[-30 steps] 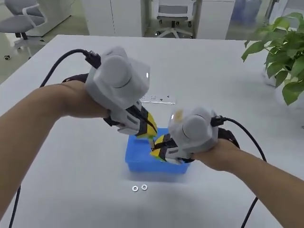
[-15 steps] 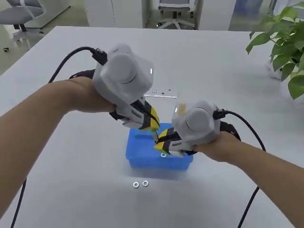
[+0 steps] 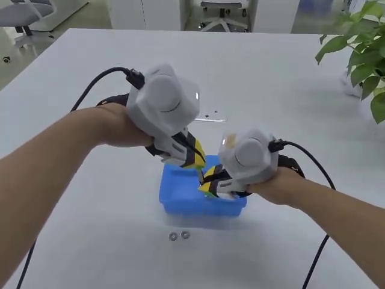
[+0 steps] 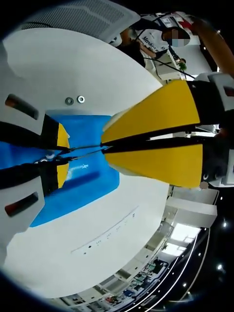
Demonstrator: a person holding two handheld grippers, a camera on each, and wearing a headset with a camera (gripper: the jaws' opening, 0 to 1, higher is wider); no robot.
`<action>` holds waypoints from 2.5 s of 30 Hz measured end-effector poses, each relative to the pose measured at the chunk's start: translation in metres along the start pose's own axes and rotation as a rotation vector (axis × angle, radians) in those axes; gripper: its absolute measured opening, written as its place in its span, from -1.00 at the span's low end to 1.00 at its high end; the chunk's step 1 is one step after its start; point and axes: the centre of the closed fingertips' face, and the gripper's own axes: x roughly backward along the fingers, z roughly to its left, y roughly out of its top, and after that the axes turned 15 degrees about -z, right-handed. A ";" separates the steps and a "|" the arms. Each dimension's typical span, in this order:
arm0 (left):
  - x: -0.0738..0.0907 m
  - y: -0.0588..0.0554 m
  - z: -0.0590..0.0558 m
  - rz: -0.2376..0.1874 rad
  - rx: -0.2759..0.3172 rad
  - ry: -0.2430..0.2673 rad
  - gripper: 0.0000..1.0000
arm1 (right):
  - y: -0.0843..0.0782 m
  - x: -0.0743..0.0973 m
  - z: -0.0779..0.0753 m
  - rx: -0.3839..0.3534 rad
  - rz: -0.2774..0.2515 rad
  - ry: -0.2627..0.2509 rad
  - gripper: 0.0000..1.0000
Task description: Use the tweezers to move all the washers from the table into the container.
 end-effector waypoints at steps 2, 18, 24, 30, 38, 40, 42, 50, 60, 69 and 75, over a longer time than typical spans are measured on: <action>-0.002 -0.002 0.001 0.003 0.002 -0.001 -0.91 | -0.002 0.000 0.000 -0.005 0.004 0.004 -0.80; -0.003 0.000 0.000 -0.002 0.003 -0.001 -0.91 | -0.004 0.002 -0.001 0.000 0.011 0.002 -0.78; 0.000 0.004 -0.003 -0.004 -0.001 0.003 -0.91 | 0.001 0.004 0.001 0.002 0.004 0.002 -0.79; 0.007 0.012 -0.005 -0.006 -0.011 0.008 -0.91 | 0.010 0.009 0.002 0.011 -0.011 -0.009 -0.79; 0.016 0.021 -0.007 0.005 -0.025 0.019 -0.91 | 0.023 0.015 0.003 0.023 -0.035 -0.019 -0.79; 0.019 0.024 -0.008 0.004 -0.027 0.021 -0.91 | 0.026 0.016 0.004 0.029 -0.039 -0.021 -0.79; 0.021 0.025 -0.010 0.006 -0.031 0.024 -0.91 | 0.028 0.017 0.005 0.033 -0.041 -0.021 -0.79; 0.028 0.031 -0.016 0.015 -0.039 0.031 -0.91 | 0.037 0.023 0.012 0.045 -0.055 -0.023 -0.79; 0.039 0.036 -0.029 0.032 -0.049 0.036 -0.91 | 0.047 0.027 0.026 0.064 -0.067 -0.022 -0.79; 0.047 0.033 -0.044 0.044 -0.043 0.038 -0.91 | 0.051 0.026 0.042 0.071 -0.077 -0.013 -0.79; 0.050 0.027 -0.055 0.052 -0.038 0.038 -0.91 | 0.050 0.023 0.053 0.076 -0.078 -0.002 -0.79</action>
